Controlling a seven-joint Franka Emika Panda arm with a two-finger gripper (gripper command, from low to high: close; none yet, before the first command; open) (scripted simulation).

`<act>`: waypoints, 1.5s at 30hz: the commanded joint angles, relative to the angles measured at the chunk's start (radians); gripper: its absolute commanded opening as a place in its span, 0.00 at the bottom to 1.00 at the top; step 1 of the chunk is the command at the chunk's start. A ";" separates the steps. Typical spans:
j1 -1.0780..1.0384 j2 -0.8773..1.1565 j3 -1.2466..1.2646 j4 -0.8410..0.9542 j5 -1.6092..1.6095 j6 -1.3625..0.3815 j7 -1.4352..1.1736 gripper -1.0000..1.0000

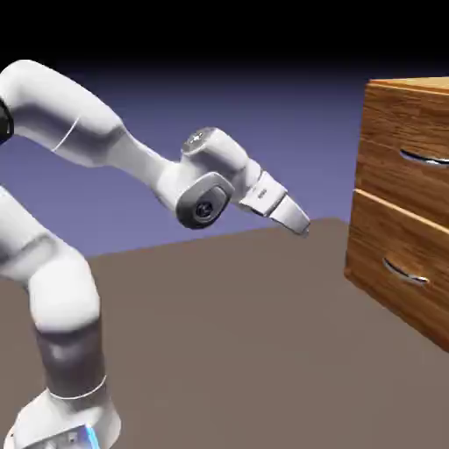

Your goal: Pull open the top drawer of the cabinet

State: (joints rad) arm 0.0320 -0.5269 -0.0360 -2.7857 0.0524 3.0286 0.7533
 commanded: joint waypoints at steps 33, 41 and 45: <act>0.547 1.179 -0.984 0.665 1.435 -0.231 0.337 0.50; 0.679 1.465 -1.222 0.826 1.783 -0.287 0.419 0.50; 0.746 1.608 -1.342 0.907 1.957 -0.315 0.460 0.50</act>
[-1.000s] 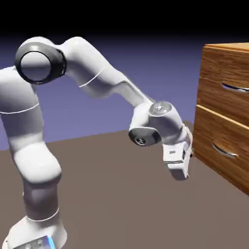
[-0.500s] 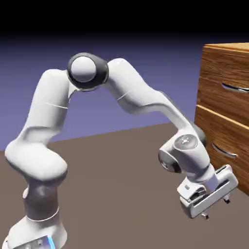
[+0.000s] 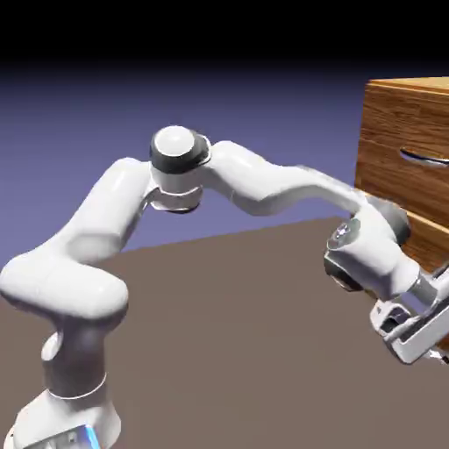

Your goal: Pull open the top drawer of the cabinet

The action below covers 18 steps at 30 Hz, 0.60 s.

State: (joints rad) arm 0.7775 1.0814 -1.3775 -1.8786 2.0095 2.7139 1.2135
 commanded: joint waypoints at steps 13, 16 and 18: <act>0.215 0.465 -0.388 0.262 0.565 -0.091 0.133 0.50; 0.265 0.572 -0.477 0.323 0.696 -0.112 0.164 0.50; 0.274 0.590 -0.492 0.333 0.718 -0.116 0.169 0.50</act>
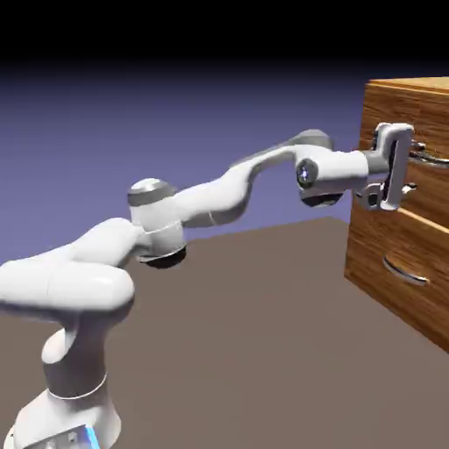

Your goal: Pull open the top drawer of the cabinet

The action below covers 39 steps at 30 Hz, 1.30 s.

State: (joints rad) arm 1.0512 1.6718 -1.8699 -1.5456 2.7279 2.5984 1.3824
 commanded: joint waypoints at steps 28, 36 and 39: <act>0.210 0.041 0.000 -0.325 0.011 -0.113 -0.044 0.00; 0.420 0.070 0.001 -0.614 -0.009 -0.195 -0.075 0.00; 0.506 0.081 -0.001 -0.723 -0.026 -0.219 -0.083 0.00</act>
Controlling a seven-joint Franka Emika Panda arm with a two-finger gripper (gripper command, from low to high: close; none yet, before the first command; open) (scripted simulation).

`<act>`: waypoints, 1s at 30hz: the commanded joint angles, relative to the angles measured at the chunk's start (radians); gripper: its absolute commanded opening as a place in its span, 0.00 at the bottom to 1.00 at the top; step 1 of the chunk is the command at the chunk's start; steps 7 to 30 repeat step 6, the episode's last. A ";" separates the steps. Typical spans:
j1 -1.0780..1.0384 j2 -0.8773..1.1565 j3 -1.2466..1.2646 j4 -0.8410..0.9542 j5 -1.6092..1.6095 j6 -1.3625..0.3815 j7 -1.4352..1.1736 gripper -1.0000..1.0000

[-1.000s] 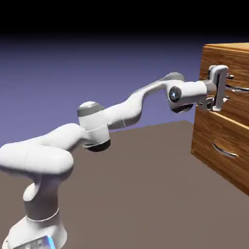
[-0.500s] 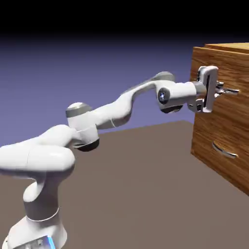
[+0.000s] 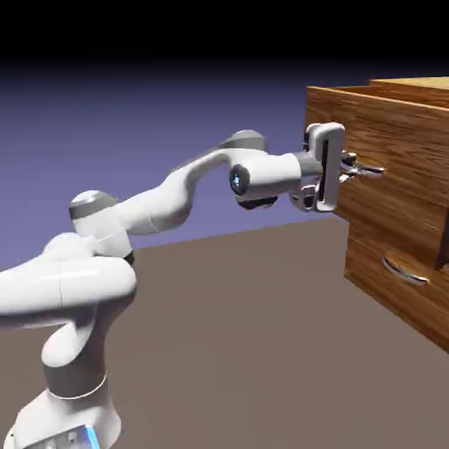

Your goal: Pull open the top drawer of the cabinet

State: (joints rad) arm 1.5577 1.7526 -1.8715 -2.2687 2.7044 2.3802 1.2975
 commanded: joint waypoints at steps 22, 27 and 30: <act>0.101 0.008 -0.005 -0.115 -0.027 -0.017 -0.008 1.00; 0.101 0.008 -0.005 -0.115 -0.027 -0.017 -0.008 1.00; 0.101 0.008 -0.005 -0.115 -0.027 -0.017 -0.008 1.00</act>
